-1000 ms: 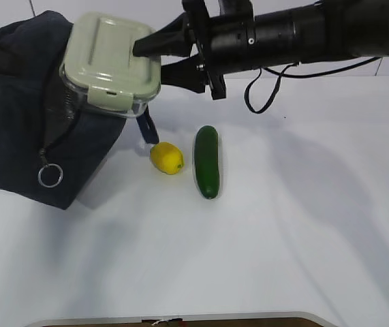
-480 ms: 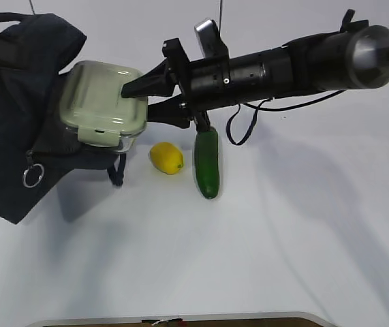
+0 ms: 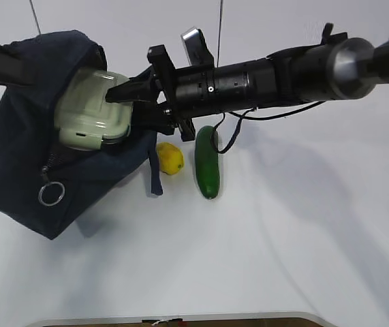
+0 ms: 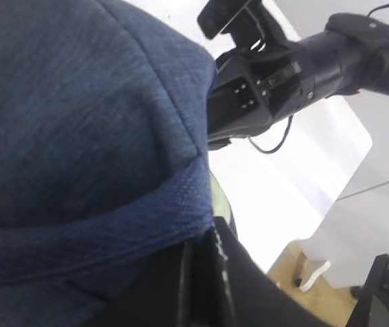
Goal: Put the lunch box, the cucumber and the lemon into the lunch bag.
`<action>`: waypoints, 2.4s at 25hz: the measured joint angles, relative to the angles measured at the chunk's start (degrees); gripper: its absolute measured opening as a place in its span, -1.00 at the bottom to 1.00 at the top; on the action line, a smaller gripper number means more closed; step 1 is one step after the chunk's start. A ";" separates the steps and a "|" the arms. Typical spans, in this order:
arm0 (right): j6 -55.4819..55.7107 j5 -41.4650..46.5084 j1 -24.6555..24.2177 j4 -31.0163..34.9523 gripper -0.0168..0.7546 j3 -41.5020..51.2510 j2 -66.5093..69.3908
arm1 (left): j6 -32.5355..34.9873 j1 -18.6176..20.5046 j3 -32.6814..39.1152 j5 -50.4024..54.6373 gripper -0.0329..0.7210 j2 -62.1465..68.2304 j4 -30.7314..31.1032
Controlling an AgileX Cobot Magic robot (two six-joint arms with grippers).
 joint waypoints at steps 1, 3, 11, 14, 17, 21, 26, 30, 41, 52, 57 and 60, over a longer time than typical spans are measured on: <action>-0.45 -0.44 0.00 0.27 0.00 0.00 0.26 | 1.13 0.00 0.00 0.00 -0.94 0.86 0.00; -2.04 -2.09 0.08 0.41 0.00 0.00 0.44 | 3.93 0.00 0.00 0.00 -0.94 2.21 0.00; -7.22 -5.84 0.37 0.66 0.00 -3.63 2.06 | 11.40 0.00 0.00 -4.68 -0.94 3.51 -0.10; -7.36 -6.54 0.51 1.26 0.00 -6.56 4.59 | 12.79 0.00 0.00 -5.60 -0.94 4.59 -0.10; -7.36 -6.43 1.24 3.00 0.00 -8.90 7.43 | 13.47 0.00 0.00 -6.49 -0.94 5.39 -0.10; -7.36 -6.44 2.55 3.52 0.00 -10.17 9.37 | 13.92 0.00 0.00 -8.57 -0.94 5.39 -0.20; -7.14 -6.68 3.18 4.13 0.00 -10.66 11.52 | 14.20 0.00 0.00 -9.53 -0.94 5.39 -0.20; -7.01 -8.15 3.31 4.34 0.00 -10.69 11.79 | 14.27 0.00 0.00 -9.62 -0.94 5.99 -0.31; -7.01 -10.22 3.31 3.07 0.00 -10.69 11.79 | 14.34 -0.20 0.12 -6.66 -0.94 8.61 -2.75; -7.01 -11.43 3.31 4.12 0.00 -10.79 11.79 | 13.99 -0.20 0.12 -4.21 -0.94 11.36 -4.10; -6.96 -12.40 3.31 3.91 0.00 -10.79 11.79 | 13.89 -0.20 0.12 -4.17 -0.94 11.59 -4.10; -6.88 -13.25 3.31 3.36 0.00 -10.79 11.79 | 13.89 -0.20 0.12 -4.08 -0.94 11.72 -4.31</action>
